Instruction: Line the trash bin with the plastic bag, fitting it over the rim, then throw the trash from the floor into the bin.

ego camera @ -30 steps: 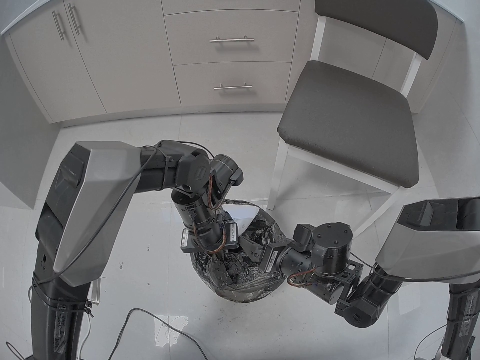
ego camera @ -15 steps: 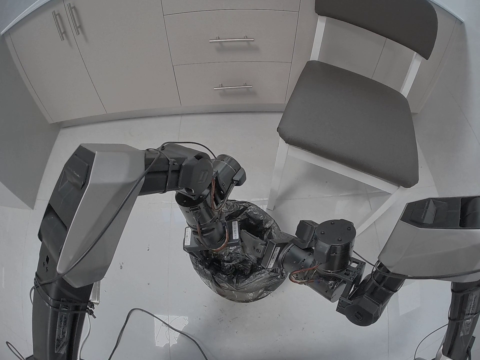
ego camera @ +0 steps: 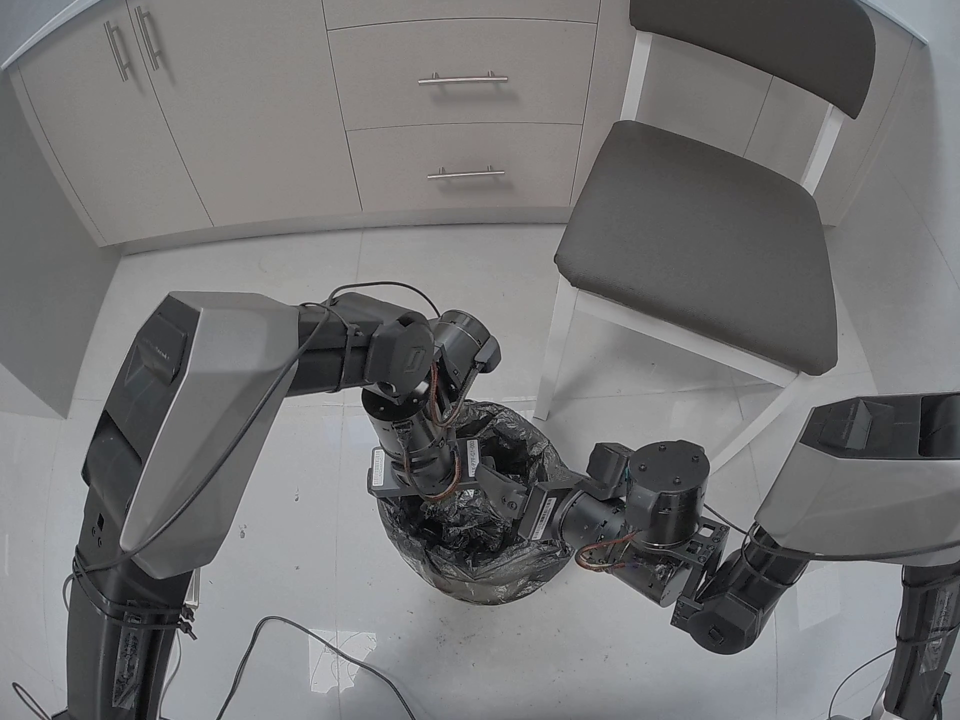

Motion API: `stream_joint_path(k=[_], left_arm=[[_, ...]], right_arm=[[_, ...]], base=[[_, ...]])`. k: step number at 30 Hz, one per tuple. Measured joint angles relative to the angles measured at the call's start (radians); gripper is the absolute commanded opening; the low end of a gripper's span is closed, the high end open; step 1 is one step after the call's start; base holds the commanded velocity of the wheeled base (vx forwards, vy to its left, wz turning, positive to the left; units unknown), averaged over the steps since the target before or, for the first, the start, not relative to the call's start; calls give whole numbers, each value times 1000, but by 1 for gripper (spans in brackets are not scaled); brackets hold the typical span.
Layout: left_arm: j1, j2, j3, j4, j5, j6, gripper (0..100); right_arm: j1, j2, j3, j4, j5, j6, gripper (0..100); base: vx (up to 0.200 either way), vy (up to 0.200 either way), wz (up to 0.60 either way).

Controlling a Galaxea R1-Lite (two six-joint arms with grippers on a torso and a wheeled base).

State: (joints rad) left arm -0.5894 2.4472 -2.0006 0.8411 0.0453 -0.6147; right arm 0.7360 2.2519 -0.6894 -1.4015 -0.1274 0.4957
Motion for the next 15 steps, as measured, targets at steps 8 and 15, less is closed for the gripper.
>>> stream_joint_path(k=[8, 15], left_arm=[[45, -12, 1, 95, 30, 1, 100], [130, -54, 0, 142, 27, 3, 100]], right_arm=[[14, 6, 8, -30, -2, -2, 100], [16, 6, -38, 80, -4, -32, 100]], base=[[0, 0, 0], [0, 0, 0]])
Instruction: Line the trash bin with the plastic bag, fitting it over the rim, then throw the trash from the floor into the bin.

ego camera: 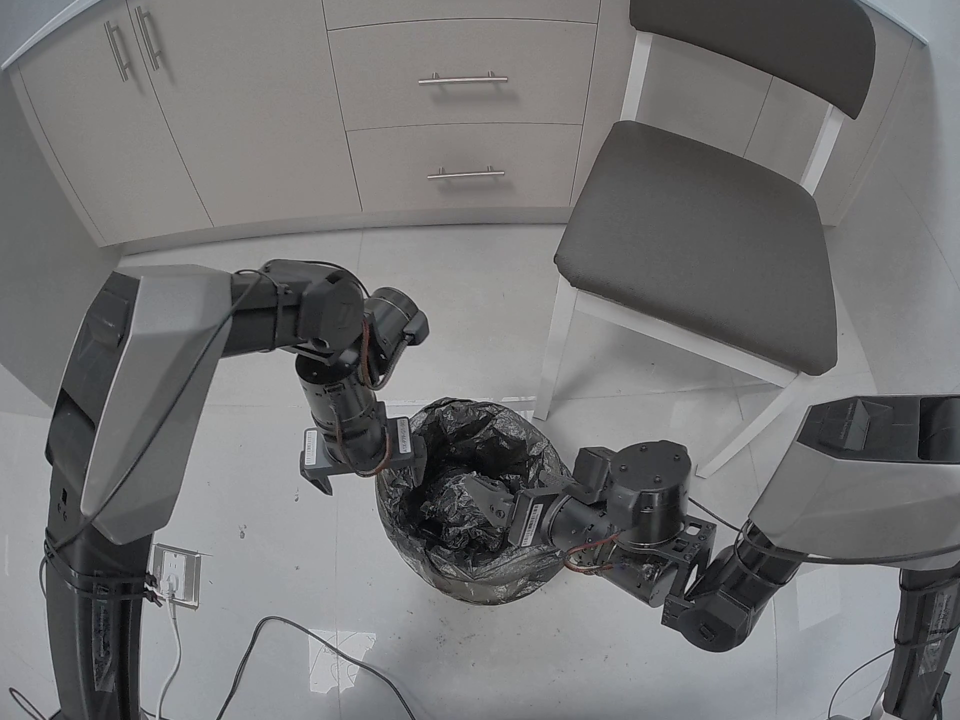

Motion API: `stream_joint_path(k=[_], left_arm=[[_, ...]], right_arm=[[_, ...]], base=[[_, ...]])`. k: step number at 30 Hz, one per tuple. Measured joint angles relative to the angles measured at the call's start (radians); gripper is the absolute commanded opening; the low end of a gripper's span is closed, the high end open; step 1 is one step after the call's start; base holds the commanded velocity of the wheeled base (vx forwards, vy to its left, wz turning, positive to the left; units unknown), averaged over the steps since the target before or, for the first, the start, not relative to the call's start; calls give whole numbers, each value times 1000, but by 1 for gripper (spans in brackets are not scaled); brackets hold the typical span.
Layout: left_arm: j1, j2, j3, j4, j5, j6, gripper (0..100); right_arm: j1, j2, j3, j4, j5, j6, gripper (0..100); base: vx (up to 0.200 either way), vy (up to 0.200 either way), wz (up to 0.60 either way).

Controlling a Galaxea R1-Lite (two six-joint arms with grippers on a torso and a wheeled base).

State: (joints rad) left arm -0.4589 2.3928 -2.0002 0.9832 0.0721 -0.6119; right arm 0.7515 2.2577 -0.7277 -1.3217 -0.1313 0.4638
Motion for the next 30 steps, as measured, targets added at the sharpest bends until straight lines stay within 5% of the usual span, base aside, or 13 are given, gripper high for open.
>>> stream_joint_path(k=[10, 18, 30], left_arm=[[94, -109, 0, 136, -63, 2, 100], [192, -321, 0, 483, -180, -10, 100], [323, -847, 0, 556, -244, 30, 100]], right_arm=[[10, -17, -321, 549, -100, -31, 100], [36, 4, -698, 896, -141, -36, 100], [59, 92, -941, 1088, -157, -35, 100]], base=[[0, 0, 0], [0, 0, 0], [0, 0, 0]])
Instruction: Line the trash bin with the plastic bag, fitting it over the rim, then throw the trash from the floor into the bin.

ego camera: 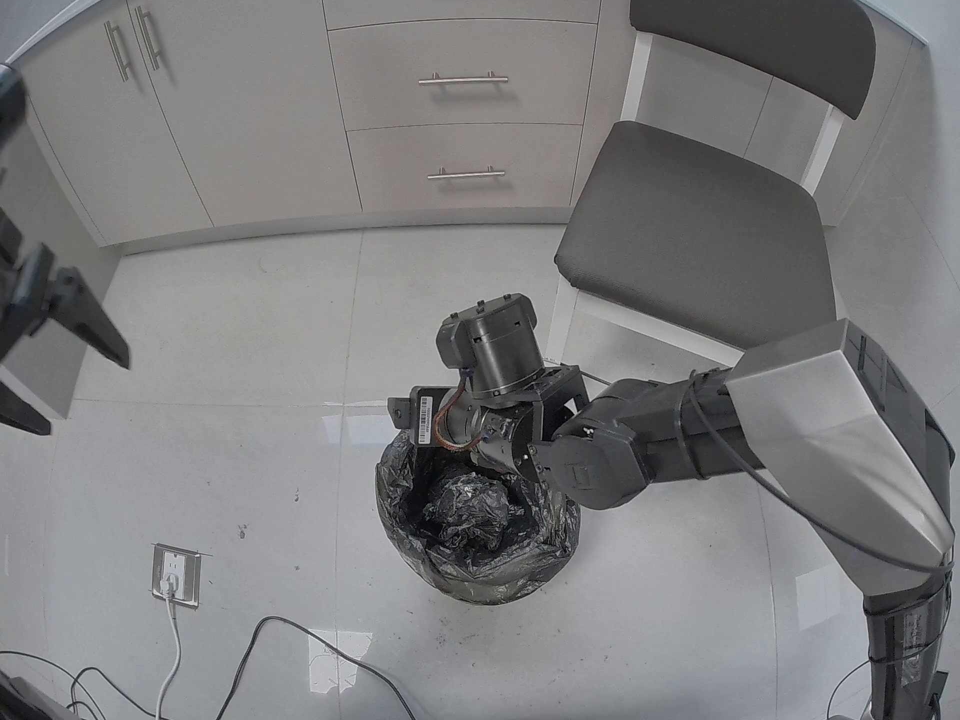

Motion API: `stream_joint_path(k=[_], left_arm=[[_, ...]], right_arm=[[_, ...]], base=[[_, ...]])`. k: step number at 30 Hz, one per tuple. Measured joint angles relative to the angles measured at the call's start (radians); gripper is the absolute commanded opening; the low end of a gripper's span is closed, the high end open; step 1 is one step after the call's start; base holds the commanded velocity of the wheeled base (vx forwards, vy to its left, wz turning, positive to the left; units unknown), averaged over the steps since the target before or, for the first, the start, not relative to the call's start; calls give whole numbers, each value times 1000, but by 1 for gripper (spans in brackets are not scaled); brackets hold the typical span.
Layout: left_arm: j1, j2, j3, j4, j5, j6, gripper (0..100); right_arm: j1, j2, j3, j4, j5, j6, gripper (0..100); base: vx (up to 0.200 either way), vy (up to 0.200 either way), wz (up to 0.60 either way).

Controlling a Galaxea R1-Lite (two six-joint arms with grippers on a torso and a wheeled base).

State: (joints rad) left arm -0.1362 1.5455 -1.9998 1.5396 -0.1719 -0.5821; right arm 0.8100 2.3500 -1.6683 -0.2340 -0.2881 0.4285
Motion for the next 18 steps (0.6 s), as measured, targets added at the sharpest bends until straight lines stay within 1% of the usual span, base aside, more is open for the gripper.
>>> stream_joint_path(k=[3, 6, 9, 18], left_arm=[[8, -143, 25, -24, -6, 6, 100], [13, -273, 96, -78, -8, 7, 100], [19, -394, 215, -139, -9, 7, 100], [65, -756, 655, -318, -32, 3, 100]], right_arm=[[0, 16, -18, 20, -2, 0, 100], [-1, 30, -31, 34, -2, -1, 100], [-3, 43, -41, 48, -3, 0, 100], [-7, 97, -72, 79, -6, 28, 100]], base=[[0, 0, 0], [0, 0, 0], [0, 0, 0], [0, 0, 0]])
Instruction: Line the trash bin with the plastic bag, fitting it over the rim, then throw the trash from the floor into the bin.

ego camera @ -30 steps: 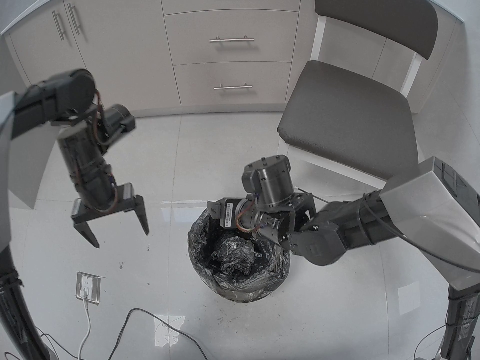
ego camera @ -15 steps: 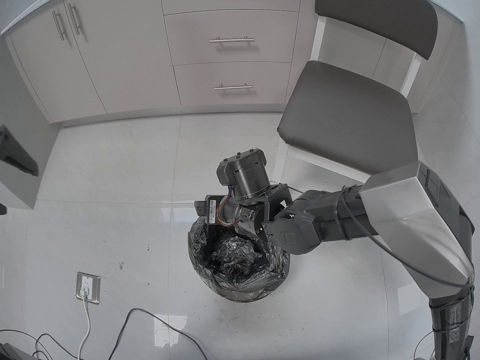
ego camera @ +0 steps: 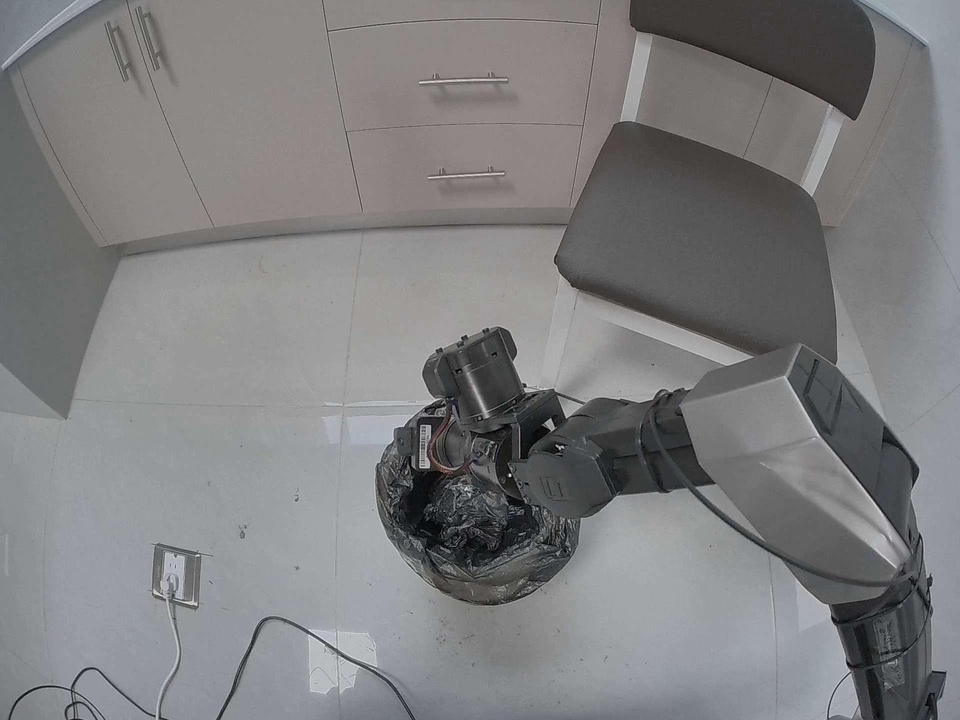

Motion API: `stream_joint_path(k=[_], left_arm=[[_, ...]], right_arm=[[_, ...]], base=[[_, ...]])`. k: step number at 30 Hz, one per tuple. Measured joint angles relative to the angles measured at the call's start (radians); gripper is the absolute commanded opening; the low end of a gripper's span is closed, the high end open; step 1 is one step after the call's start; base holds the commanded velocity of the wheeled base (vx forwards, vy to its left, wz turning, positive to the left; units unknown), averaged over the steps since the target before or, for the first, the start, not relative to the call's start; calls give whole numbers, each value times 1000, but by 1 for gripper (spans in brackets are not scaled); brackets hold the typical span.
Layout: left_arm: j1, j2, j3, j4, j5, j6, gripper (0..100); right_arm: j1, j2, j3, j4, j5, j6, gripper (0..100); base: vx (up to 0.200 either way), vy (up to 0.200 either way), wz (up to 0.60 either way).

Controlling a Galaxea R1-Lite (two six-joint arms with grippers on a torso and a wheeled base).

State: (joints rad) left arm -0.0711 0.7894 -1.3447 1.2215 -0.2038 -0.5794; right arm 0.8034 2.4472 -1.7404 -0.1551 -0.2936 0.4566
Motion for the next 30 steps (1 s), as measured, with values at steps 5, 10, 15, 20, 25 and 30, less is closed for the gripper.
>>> stream_joint_path(k=[5, 10, 15, 20, 25, 30], left_arm=[[38, -231, 211, -84, -59, -5, 100], [76, -399, 367, -145, -120, -8, 100], [103, -505, 450, -188, -143, -10, 100], [108, -554, 494, -204, -142, -11, 100], [109, -577, 508, -209, -142, -11, 100], [109, -587, 518, -214, -142, -11, 100]], right_arm=[[-2, 45, -20, 15, -1, 30, 0], [-5, 88, -37, 24, -2, 55, 0], [-16, 131, -57, 28, -3, 64, 0], [-20, 177, -88, 29, -3, 64, 0], [-41, 226, -161, 52, -3, 63, 0], [-69, 274, -233, 130, -4, 71, 0]], base=[[0, 0, 0], [0, 0, 0], [0, 0, 0], [0, 0, 0], [0, 0, 0], [0, 0, 0]])
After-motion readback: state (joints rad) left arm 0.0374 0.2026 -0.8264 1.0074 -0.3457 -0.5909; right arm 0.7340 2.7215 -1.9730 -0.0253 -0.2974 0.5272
